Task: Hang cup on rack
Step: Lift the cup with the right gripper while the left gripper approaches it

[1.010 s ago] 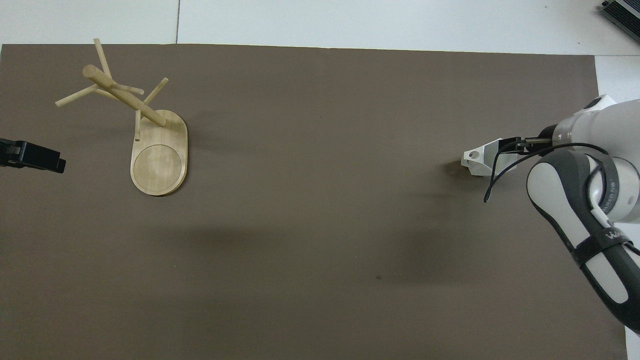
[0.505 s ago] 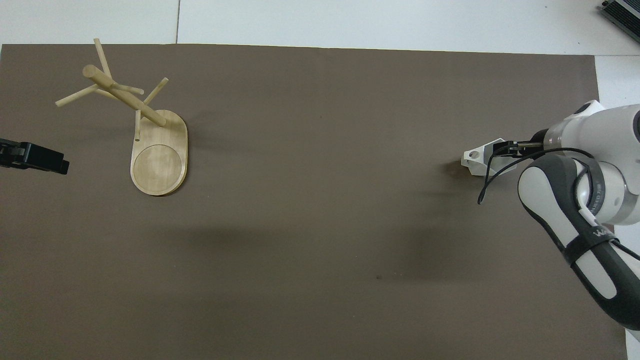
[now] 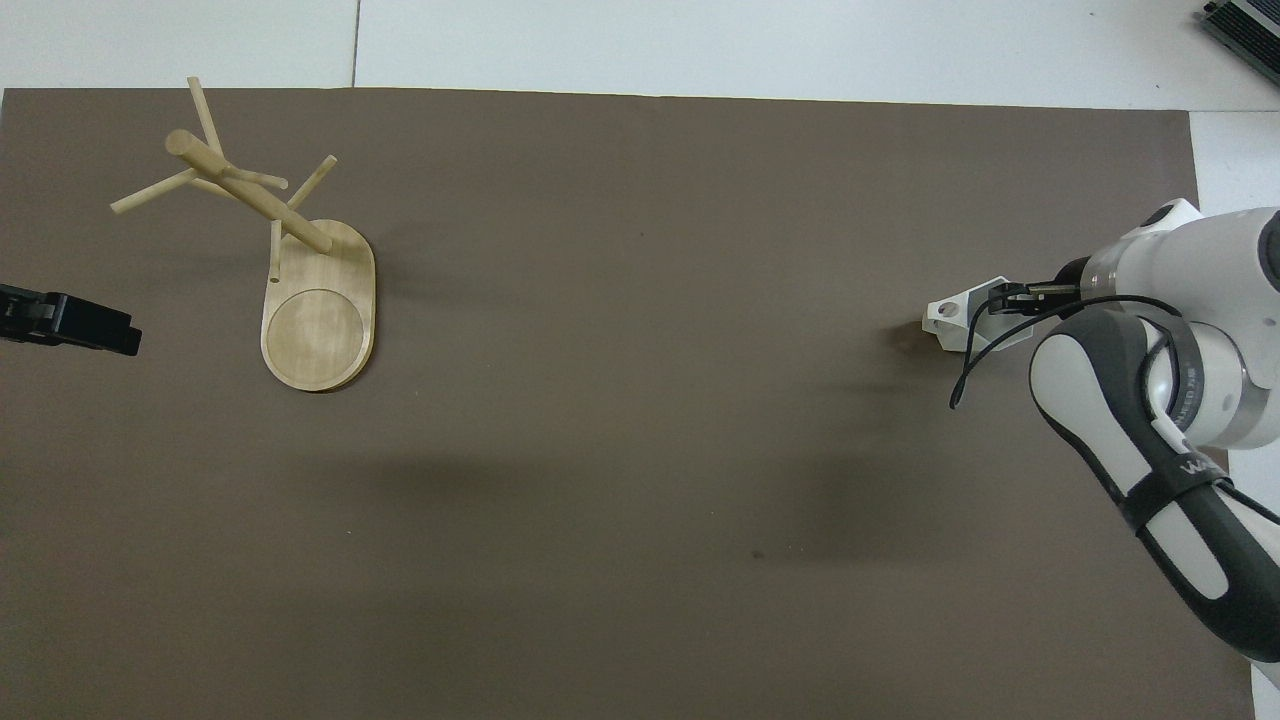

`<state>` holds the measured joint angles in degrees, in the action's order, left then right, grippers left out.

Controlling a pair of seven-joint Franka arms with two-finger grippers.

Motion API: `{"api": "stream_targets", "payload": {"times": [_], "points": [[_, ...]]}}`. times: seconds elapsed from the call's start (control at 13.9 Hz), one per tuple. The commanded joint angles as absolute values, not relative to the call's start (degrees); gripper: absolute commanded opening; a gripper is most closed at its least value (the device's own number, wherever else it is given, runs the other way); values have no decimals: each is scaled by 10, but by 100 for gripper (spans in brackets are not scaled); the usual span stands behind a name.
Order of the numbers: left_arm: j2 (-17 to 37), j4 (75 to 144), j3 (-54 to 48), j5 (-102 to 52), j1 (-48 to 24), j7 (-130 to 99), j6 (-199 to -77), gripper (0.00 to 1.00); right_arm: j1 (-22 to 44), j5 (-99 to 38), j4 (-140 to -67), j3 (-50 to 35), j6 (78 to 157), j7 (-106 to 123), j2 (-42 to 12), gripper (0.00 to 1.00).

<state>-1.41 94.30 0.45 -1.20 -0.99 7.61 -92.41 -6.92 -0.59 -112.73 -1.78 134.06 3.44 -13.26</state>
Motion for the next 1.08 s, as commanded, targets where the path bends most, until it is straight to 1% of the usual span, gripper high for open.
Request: {"api": "stream_targets", "payload": {"times": [0.0,0.07,0.5,0.58,0.72,0.79,0.87,1.01], "points": [[-35,977,5,-15,-12,48,-958,100,-72,-3,-1120,-23,1349,43,-139,3],[-36,978,4,-16,-12,32,-963,100,-72,-4,-1116,-25,1348,46,-139,0],[-38,987,3,-16,-26,-47,-984,100,-72,-4,-1103,-25,1331,49,-136,0],[-38,987,2,-16,-26,-62,-986,100,-72,-5,-1088,-25,1302,61,-133,0],[-38,987,2,-16,-32,-96,-987,100,-72,-8,-1035,-34,1205,94,-127,0],[-37,987,2,-16,-33,-115,-991,100,-72,-11,-1009,-46,1171,98,-127,0],[-37,987,1,-17,-33,-125,-997,100,-72,-12,-995,-54,1150,98,-126,0],[-35,987,1,-21,-34,-136,-996,100,-72,-44,-988,-72,1137,98,-108,0]]}}
